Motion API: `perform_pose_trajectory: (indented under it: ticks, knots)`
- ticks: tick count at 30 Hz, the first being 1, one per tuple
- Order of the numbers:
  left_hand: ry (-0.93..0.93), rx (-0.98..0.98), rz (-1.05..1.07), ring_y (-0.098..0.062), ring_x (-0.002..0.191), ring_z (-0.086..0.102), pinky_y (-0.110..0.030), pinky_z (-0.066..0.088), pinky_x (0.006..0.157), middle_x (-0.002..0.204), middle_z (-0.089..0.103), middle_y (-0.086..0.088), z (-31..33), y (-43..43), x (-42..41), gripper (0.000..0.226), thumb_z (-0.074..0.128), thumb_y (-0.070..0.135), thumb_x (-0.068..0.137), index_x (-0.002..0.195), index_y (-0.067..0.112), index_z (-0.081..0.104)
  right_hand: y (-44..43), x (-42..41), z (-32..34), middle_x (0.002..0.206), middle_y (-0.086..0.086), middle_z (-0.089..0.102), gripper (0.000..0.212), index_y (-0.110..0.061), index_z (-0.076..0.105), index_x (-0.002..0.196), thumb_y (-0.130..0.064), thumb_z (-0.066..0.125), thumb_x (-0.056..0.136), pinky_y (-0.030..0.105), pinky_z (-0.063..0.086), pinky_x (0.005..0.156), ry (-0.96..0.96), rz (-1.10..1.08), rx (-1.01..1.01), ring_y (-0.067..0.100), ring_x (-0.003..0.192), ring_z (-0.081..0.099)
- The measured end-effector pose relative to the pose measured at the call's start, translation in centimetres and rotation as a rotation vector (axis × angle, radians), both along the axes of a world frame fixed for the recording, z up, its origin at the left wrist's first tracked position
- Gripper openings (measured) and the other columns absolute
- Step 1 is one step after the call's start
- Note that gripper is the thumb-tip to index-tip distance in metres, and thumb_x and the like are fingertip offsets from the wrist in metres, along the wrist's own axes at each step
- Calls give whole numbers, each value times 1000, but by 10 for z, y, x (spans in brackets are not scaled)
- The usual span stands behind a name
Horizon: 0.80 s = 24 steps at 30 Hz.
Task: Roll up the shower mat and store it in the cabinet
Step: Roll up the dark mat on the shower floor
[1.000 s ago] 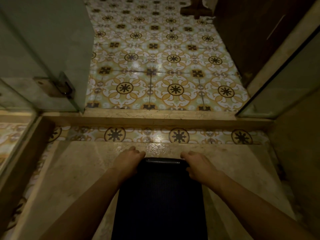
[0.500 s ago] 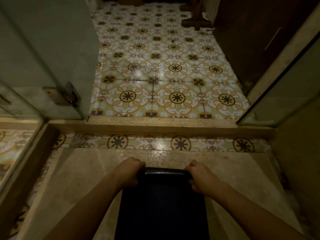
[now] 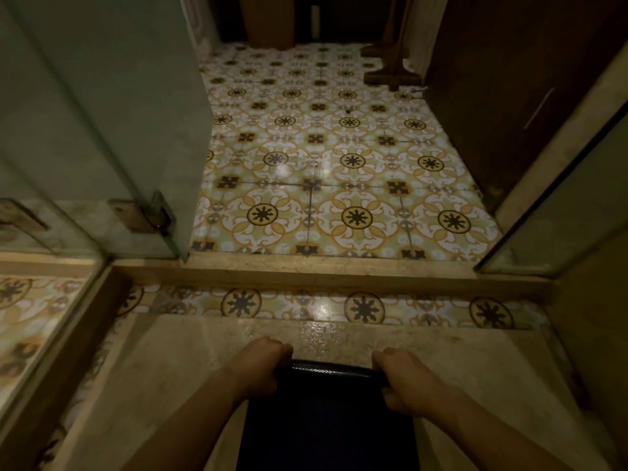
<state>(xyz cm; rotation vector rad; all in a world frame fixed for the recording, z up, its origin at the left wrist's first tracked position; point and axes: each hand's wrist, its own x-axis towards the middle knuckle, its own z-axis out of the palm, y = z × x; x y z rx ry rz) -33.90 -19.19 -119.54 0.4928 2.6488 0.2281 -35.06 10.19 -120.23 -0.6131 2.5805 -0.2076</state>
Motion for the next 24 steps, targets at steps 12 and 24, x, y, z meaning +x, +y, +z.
perform_pose_trajectory:
  ticks: [12,24]
  knots:
    - [15,-63,-45,-25,98,60,-34,50,79,103,66,-8,3,3,5,23,63,16,77,100,17,63,-1,11,5,110,11,58,25,-12,59,101,-16,63,77,31,50,79,-1,66,24,26,96,59]
    - [-22,9,-19,-18,94,61,-28,52,76,100,68,-1,2,-1,15,22,65,22,80,103,21,66,-10,13,22,98,11,65,21,-12,66,99,-12,64,78,29,48,68,-49,121,98,27,89,63]
